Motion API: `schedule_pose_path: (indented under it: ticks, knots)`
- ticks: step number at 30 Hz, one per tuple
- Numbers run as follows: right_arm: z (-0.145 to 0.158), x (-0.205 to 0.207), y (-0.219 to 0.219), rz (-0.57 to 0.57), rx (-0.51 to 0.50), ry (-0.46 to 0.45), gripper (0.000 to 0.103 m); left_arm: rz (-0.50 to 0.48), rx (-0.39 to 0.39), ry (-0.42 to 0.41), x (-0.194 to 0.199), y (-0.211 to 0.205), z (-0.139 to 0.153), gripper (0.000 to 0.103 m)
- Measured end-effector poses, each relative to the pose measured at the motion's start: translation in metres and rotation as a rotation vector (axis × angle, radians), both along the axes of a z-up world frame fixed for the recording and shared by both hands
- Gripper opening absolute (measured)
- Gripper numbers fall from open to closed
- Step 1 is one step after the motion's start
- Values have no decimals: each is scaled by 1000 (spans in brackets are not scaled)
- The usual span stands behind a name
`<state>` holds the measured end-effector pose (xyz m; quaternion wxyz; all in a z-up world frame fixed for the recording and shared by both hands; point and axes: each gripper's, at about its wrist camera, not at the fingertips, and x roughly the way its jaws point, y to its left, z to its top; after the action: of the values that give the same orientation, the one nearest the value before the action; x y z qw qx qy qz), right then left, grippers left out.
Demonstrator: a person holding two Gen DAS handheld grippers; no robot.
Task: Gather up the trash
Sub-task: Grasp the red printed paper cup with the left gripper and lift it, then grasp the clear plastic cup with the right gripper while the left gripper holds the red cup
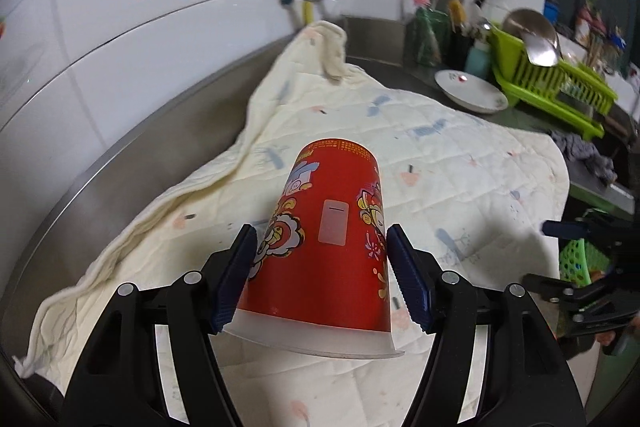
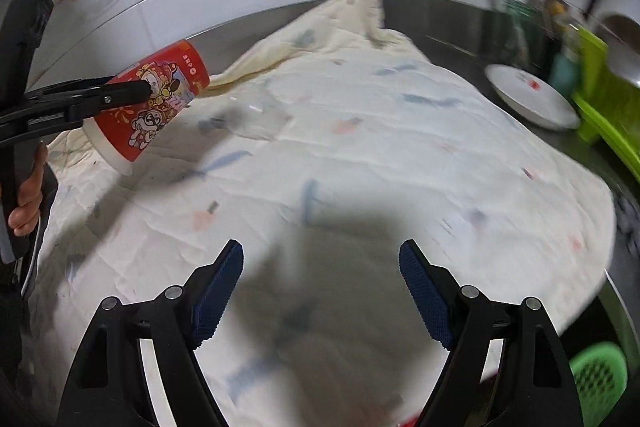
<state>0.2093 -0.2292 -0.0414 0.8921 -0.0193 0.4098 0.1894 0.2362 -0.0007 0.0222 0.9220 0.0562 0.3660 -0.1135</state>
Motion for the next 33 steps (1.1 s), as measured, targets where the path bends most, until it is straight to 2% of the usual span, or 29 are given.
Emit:
schedule_pose_path:
  ticks: [8,17,20,33]
  knots:
    - [-4,59,56,139,8,8,77,93,-18,-5,-6,32,-7,65]
    - [-16,112,85,244,-33,13,77,189,-38,12,-19,57,-29,65]
    - [-22,131,90,273,-40,43,77,207,-42,8,-20,57,-35,65]
    - [-38,160,113,361,-135,39,77,221,-63,38,-13,54,-58,66]
